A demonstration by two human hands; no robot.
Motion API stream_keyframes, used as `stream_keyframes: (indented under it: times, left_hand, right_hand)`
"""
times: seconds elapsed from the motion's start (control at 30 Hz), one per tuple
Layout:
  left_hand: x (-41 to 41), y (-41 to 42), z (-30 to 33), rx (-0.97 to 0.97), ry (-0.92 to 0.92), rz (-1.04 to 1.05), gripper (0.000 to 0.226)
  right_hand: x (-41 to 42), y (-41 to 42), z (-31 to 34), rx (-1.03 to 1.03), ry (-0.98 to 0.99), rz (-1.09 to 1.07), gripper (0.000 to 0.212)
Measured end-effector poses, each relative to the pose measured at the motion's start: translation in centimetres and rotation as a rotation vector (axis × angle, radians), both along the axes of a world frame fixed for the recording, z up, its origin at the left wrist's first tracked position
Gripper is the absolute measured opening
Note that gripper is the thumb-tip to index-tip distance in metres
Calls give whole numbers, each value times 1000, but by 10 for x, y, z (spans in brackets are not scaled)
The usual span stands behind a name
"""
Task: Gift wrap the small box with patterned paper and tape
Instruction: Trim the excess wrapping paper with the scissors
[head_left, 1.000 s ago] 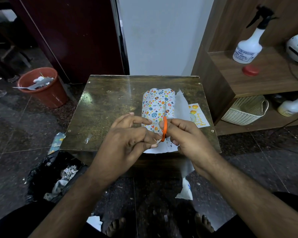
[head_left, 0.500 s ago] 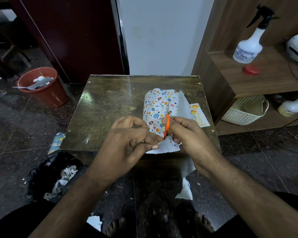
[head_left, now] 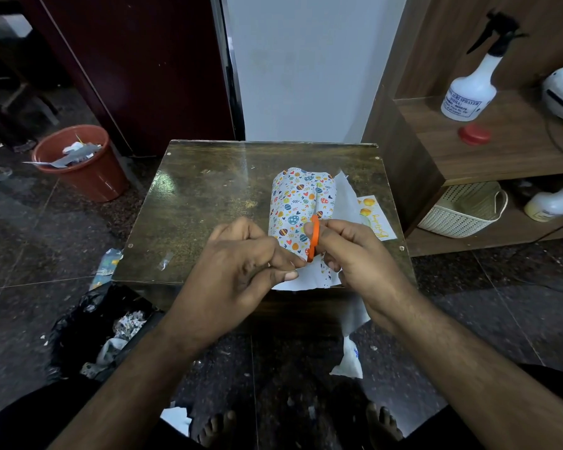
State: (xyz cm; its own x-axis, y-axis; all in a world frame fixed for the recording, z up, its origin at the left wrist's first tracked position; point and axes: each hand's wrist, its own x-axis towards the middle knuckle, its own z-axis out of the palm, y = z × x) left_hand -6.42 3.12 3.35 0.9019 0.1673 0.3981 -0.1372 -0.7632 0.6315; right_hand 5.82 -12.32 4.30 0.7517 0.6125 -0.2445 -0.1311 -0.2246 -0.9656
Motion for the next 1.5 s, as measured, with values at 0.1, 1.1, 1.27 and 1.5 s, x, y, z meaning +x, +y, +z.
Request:
stream_keyframes:
  times: [0.1,1.1,1.27,1.5]
  left_hand:
    - [-1,0,0,-8,10,2,13]
    - [-4,-7,1,-70,57,25,12]
    - [-4,-8,1,-116,63,12,12]
    - [-4,-8,2,-120,78,-3,7]
  right_hand:
    - [0,0,0,0,-11,14,32]
    - [-4,1,11,60,13,15,34]
    - [-4,2,9,67,10,20,29]
    - [-3,3,6,64,6,11,28]
